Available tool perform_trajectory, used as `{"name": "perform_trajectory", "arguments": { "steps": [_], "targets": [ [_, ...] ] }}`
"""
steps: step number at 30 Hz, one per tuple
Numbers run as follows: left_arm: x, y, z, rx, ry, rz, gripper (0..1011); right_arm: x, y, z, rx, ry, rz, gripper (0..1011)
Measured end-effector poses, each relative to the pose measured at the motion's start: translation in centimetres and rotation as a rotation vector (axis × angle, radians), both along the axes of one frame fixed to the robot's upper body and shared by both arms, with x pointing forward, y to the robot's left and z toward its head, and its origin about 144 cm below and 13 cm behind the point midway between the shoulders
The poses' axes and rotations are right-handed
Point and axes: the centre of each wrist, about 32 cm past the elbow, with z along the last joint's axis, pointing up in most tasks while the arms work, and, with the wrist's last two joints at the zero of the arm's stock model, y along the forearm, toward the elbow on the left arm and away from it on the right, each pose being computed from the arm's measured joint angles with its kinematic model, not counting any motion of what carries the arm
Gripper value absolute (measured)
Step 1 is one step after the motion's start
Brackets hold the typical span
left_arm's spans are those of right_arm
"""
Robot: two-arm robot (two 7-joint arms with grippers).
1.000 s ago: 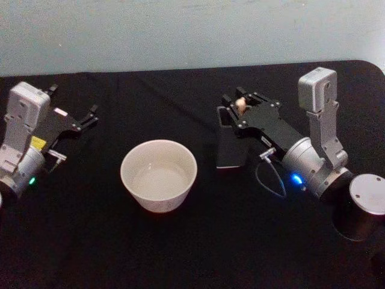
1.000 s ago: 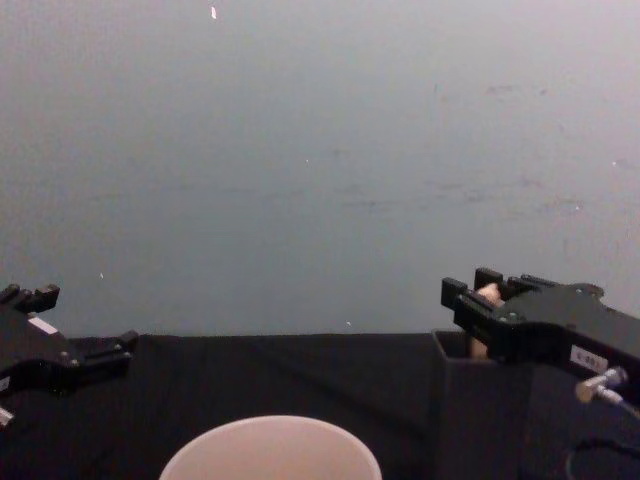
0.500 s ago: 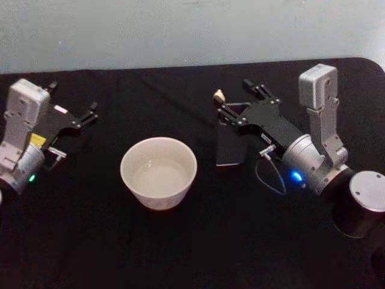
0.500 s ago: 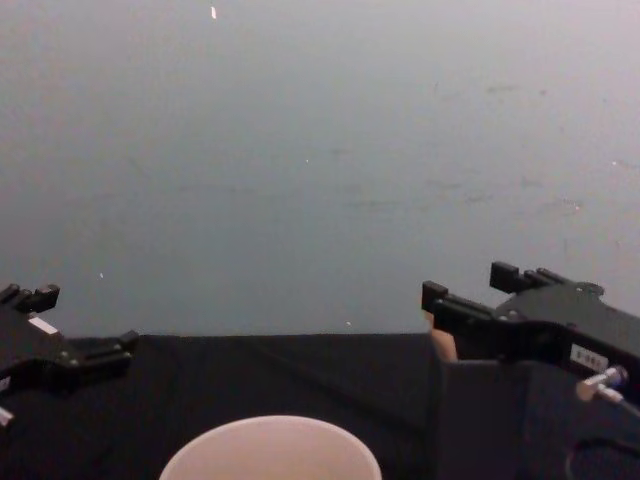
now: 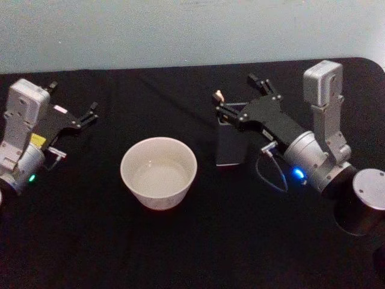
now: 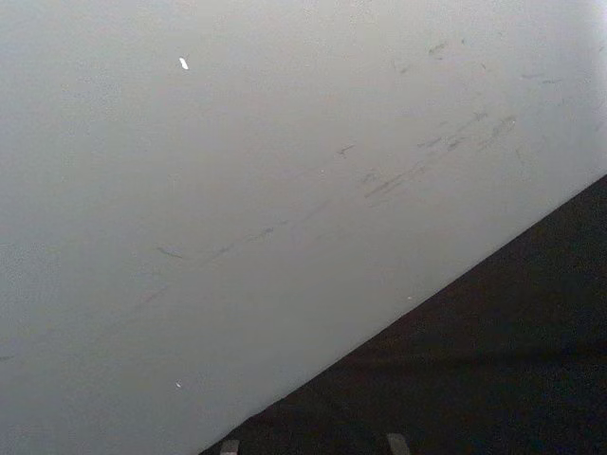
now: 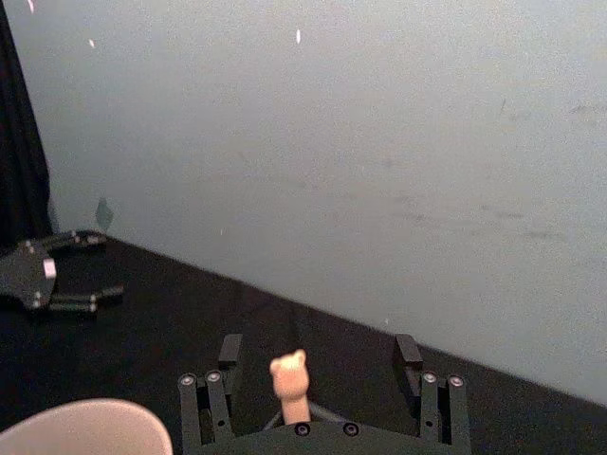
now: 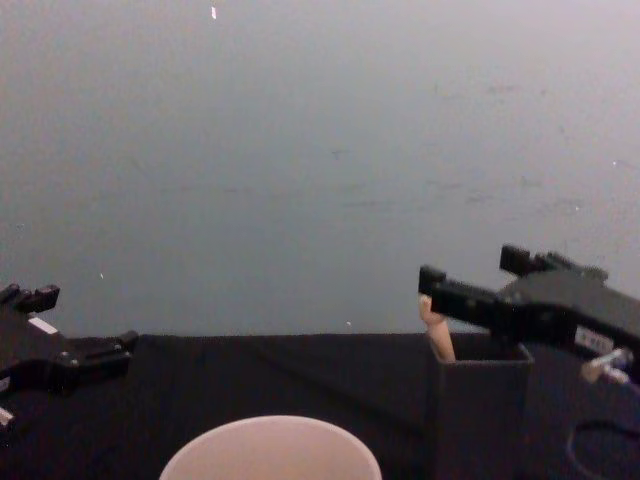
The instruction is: Pick up the stirring spoon with one hand, stir inside the cup, then place it back in its original position.
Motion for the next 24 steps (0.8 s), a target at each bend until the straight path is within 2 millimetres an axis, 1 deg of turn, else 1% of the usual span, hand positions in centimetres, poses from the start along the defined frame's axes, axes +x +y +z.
{"name": "perform_trajectory", "arguments": {
  "steps": [5,10,14,15,16,18,19,24],
  "targets": [
    [0.0,0.0,0.0,0.0,0.0,0.0,1001,0.2,-0.4,0.9,0.036,-0.042,-0.03,1002],
    [0.0,0.0,0.0,0.0,0.0,0.0,1001,0.6,-1.3,1.5,0.048,-0.085,-0.151,1002],
    [0.0,0.0,0.0,0.0,0.0,0.0,1001,1.0,-2.1,0.8,0.015,-0.068,-0.253,1002],
    [0.0,0.0,0.0,0.0,0.0,0.0,1001,1.1,-2.3,0.4,-0.002,-0.053,-0.281,1002],
    [0.0,0.0,0.0,0.0,0.0,0.0,1000,1.1,-2.3,0.4,-0.002,-0.053,-0.281,1002],
    [0.0,0.0,0.0,0.0,0.0,0.0,1001,1.3,-2.8,-0.5,-0.034,-0.018,-0.324,1002],
    [0.0,0.0,0.0,0.0,0.0,0.0,1001,1.3,-2.8,-0.5,-0.034,-0.018,-0.324,1002],
    [0.0,0.0,0.0,0.0,0.0,0.0,1001,1.3,-3.2,-2.0,-0.081,0.04,-0.341,1002]
  ]
}}
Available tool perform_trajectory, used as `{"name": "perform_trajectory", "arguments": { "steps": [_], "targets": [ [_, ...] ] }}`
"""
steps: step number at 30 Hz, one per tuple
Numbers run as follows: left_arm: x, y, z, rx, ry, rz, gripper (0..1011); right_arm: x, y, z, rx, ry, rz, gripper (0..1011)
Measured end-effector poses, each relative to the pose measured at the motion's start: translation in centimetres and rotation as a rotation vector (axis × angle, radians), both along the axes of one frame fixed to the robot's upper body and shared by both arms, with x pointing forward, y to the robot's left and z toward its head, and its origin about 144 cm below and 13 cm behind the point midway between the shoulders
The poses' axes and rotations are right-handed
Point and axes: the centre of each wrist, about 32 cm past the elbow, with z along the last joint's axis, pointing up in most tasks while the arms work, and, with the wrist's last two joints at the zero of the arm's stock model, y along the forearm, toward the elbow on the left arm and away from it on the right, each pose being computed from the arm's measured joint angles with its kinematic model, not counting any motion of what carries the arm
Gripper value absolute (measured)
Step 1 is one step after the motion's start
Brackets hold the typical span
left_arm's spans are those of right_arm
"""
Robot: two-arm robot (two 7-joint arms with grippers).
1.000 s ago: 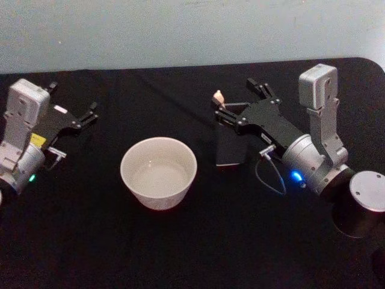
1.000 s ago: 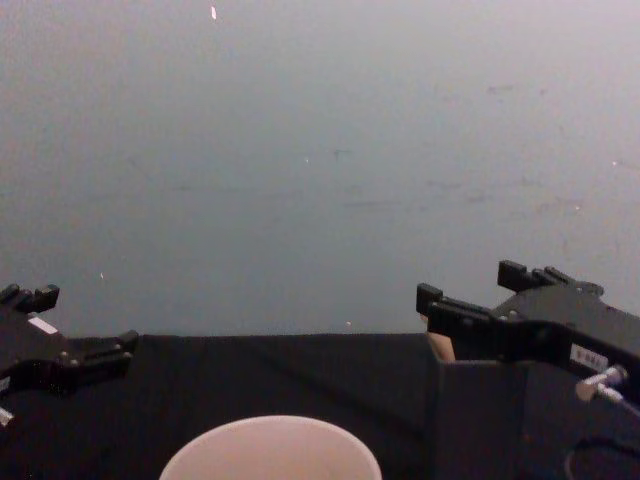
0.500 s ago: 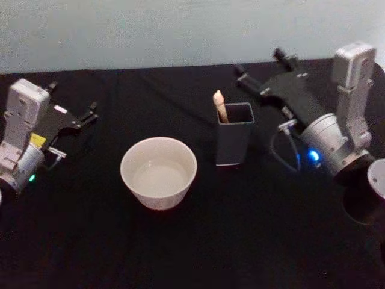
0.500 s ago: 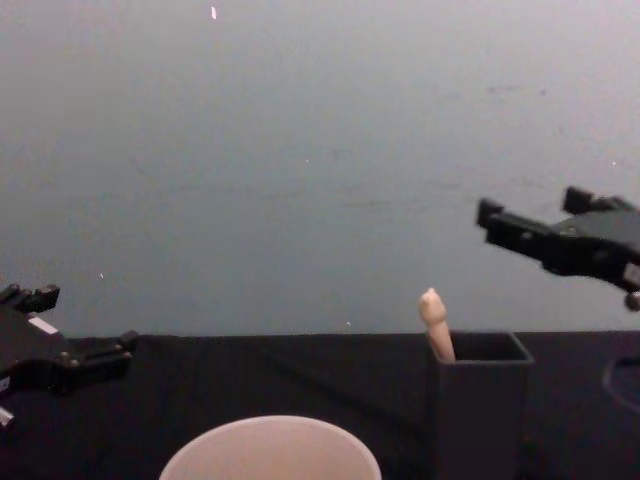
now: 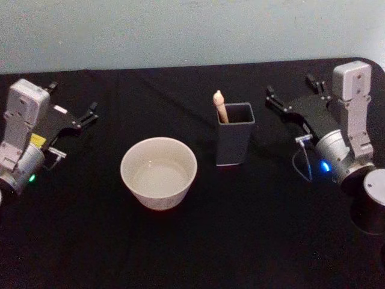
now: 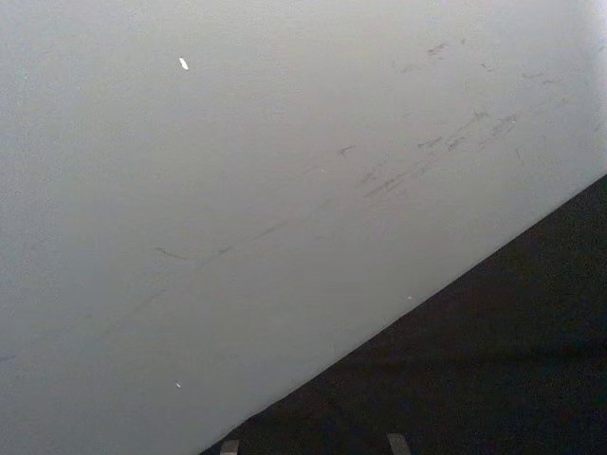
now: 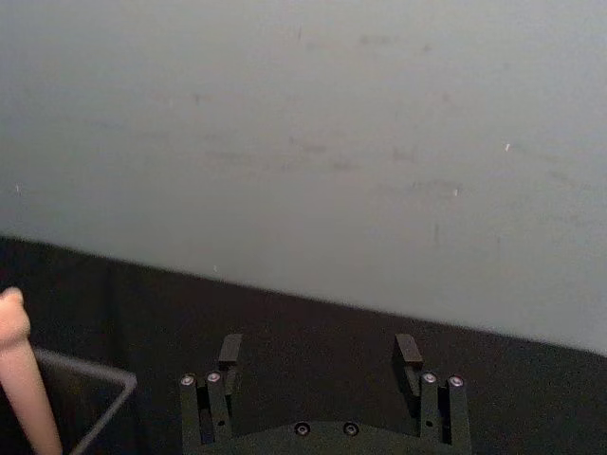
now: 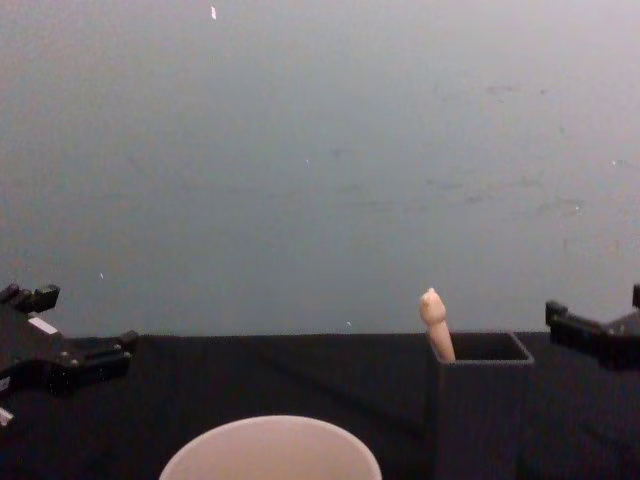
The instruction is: Pick up the stirring spoon with one hand, stir inside the cup, then place it back in its original position.
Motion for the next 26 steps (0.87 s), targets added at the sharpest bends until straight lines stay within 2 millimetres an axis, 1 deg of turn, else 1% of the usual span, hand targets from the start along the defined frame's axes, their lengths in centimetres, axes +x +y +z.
{"name": "perform_trajectory", "arguments": {
  "steps": [6,26],
  "targets": [
    [0.0,0.0,0.0,0.0,0.0,0.0,1001,-0.02,0.01,-0.91,-0.02,0.04,0.006,1000],
    [0.0,0.0,0.0,0.0,0.0,0.0,1001,-0.03,0.0,-0.74,-0.018,0.033,0.008,1002]
  ]
}}
